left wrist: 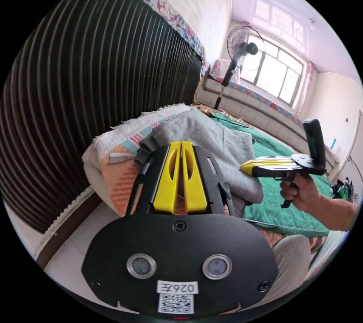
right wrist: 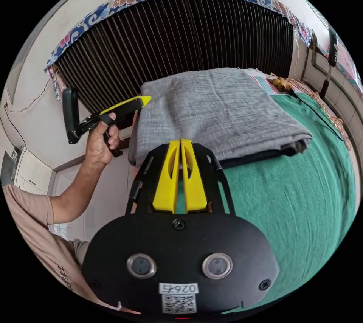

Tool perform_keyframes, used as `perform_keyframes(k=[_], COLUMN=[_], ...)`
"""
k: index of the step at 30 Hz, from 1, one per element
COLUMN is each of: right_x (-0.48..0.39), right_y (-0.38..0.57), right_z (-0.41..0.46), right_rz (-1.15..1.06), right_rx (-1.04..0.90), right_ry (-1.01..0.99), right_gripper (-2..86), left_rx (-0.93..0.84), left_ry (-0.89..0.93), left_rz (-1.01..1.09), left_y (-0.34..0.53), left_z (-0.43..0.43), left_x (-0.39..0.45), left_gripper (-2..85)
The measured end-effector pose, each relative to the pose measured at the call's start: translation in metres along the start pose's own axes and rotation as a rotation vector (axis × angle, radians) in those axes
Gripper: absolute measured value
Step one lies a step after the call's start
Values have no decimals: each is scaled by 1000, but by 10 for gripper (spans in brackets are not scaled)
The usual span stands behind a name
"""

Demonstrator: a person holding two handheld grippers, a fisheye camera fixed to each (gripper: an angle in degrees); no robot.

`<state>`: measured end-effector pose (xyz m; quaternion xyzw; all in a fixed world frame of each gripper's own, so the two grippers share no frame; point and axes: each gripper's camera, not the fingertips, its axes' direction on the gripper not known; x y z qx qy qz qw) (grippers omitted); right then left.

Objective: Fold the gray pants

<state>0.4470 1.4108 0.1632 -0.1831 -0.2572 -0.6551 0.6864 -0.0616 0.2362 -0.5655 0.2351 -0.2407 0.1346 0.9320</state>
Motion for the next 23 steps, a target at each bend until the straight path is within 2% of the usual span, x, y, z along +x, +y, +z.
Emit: perform_keyframes(k=[2,5,8,10,12,15,17,19,21,23], right_x=[-4,-18,-34,-36,-24,12,35,69,103,144], right_y=[-16,-20,-6,-1,-14,-48,-72,-105,-132,-160], right_z=[-48,-160,-268,-326,-352,-386,-411,-459,-503,-551], right_rz=[-26,-56,-83,-103,-109,-51,-3,76,155,252], right_rx=[33,194,381,470,425,310,286,350,405,430], right_ry=[66,261,530,706,762,892,1013,1140,1187,1221], right_gripper=[-9,-9,-9,-8,-4,-11,-12,-12,-12,-12], left_rx=[109,276,412,494,551,520,456,404,324,273], left_ry=[42,110,151,236,443,698,811,926,1055,1137], left_rz=[7,39,131,210,308,424,500,597,723,810], left_y=[8,19,21,19,12,2,-1,1,4,6], left_z=[-43,-109,-158,-178,-195,-199,-197,-196,-194,-193], left_x=[24,76,145,191,254,344,402,462,546,606], left_gripper=[-10,-9,-8,-5,15,72,72,43,1,-5])
